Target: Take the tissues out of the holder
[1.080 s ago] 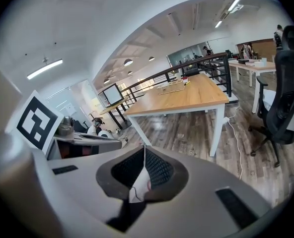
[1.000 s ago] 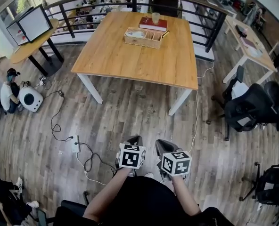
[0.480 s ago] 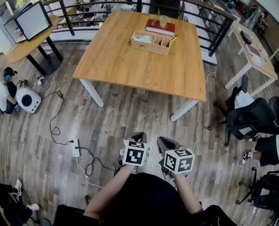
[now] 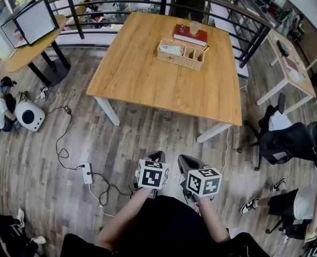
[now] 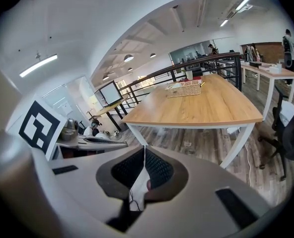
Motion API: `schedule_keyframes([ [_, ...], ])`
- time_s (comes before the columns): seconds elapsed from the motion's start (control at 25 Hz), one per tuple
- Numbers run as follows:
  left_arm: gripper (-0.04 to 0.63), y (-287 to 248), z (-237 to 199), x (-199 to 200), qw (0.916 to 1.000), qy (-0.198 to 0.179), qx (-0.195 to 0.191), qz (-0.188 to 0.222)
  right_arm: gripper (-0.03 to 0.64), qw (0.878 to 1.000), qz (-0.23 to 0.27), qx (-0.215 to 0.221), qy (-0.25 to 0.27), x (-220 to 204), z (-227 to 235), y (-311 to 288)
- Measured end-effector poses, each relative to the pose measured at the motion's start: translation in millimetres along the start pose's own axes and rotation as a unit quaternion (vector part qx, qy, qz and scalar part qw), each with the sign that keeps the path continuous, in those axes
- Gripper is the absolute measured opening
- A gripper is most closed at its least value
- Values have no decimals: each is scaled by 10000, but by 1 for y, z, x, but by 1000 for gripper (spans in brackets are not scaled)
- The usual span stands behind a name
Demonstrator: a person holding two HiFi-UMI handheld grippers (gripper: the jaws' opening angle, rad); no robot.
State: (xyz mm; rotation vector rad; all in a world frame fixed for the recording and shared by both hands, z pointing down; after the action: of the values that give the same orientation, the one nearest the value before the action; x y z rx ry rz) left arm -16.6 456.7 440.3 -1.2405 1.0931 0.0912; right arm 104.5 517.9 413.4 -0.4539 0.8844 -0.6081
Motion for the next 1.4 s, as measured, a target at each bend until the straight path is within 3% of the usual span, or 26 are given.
schedule_keyframes([
  [0.56,0,-25,-76,12,9998,14,-179,-56,14,9997,-63,-219,-54,24,-28,-66],
  [1.0,0,-70,-72,36,9985,-273,-404,-249,14,9954,-163,-926,-196,43,26,-79],
  [1.4,0,-126,-90,96,9989,-202,-212,-365,12,9983,-351,-436,-155,121,57,-126],
])
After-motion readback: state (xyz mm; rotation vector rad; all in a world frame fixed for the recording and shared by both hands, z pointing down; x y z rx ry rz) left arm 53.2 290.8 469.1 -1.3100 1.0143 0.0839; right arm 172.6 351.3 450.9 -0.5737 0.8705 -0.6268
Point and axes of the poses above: the fingertips, and each gripper's own axes: y backward along the fingers, z to its right, x out of its top, the point moved 7 cm from there along y, backward along the fingers, and after that the axes turned 15 degrees about -y, right-handed, at the moved point
